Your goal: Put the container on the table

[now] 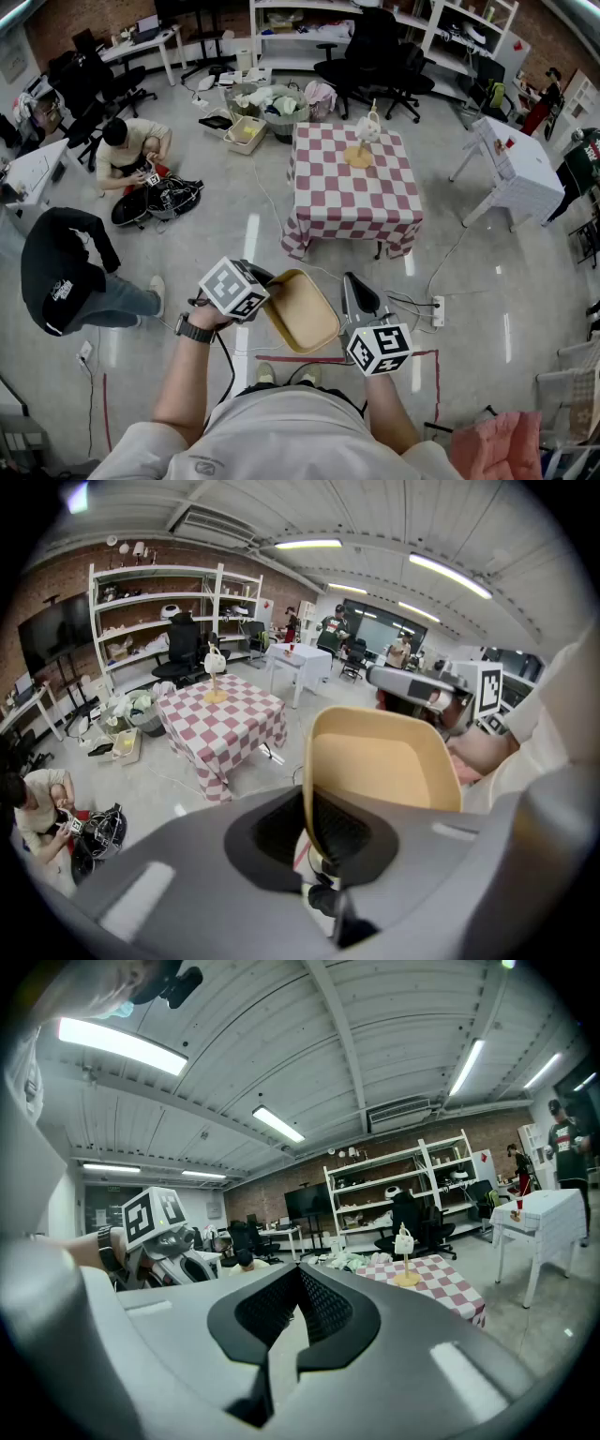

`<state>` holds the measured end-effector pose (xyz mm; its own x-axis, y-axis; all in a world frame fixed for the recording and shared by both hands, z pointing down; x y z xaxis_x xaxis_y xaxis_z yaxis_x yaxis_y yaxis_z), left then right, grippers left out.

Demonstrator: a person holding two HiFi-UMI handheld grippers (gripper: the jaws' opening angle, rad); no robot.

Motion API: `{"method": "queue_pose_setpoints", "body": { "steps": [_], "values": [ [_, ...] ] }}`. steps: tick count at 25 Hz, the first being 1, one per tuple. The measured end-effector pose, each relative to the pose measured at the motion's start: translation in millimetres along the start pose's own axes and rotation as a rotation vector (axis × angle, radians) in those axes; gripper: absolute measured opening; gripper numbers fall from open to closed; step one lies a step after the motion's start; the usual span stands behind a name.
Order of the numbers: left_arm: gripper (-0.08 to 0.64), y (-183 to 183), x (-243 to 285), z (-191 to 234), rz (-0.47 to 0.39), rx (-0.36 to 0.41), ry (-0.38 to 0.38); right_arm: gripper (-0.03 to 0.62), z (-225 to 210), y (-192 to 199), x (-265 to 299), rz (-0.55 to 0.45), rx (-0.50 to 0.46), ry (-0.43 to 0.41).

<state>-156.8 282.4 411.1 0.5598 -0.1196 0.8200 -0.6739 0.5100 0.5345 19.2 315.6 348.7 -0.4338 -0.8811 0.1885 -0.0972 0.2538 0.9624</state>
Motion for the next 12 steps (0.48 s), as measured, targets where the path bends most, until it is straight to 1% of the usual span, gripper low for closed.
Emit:
{"method": "queue_pose_setpoints", "body": {
  "steps": [8,12],
  "values": [
    [0.017,-13,9,-9,0.000,-0.005,-0.005,0.009,-16,-3,-6,-0.002,0.001,-0.005],
    [0.017,-20,14,-12,0.004,-0.008,-0.012,0.009,-26,-6,-9,-0.013,0.012,-0.022]
  ]
}}
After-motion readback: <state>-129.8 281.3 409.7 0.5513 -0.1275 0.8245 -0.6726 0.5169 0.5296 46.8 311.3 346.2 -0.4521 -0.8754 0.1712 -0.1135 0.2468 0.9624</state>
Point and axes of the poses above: the fingertips, and each gripper's own axes: x forward along the fingers, z to its left, y out of its underside, the point moved 4 cm from there along -x, backward along the fingers, and after that the axes turned 4 degrees about z, right-handed, at the moved point
